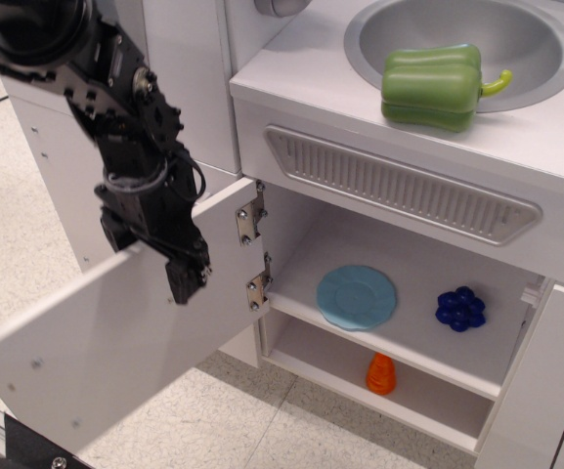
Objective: Close cabinet
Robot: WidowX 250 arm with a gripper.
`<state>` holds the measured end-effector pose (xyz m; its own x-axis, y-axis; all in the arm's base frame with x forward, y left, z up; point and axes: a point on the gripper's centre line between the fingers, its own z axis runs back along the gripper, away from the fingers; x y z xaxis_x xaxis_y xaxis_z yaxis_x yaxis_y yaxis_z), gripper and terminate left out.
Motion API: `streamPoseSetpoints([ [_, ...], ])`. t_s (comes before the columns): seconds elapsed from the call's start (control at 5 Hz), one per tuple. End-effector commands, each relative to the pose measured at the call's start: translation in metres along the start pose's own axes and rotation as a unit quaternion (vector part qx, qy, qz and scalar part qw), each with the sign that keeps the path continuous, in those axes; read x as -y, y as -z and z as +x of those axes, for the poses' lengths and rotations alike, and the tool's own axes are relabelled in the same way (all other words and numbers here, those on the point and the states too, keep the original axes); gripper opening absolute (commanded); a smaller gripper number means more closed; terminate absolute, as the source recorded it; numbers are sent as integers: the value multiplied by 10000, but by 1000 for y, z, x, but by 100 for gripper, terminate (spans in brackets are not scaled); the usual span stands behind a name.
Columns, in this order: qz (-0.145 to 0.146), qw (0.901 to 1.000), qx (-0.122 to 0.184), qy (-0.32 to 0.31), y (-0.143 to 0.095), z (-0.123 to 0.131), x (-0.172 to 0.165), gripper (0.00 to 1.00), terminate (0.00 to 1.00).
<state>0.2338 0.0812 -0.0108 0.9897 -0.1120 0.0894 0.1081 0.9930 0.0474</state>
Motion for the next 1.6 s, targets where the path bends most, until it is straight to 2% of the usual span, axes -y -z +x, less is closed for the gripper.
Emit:
streamPoseSetpoints([
  [0.0,-336,9988,333,-123,-15,6,49,100,0],
  [0.6,-608,9948,485,-657,-26,19,114,100,0],
  [0.8,-866,9909,565,-862,-40,29,133,100,0],
  [1.0,-971,9871,747,-1029,-60,35,146,100,0],
  [1.2,-1058,9870,731,-969,-77,27,144,100,0],
  [1.4,-709,9940,504,-669,-67,6,129,100,0],
])
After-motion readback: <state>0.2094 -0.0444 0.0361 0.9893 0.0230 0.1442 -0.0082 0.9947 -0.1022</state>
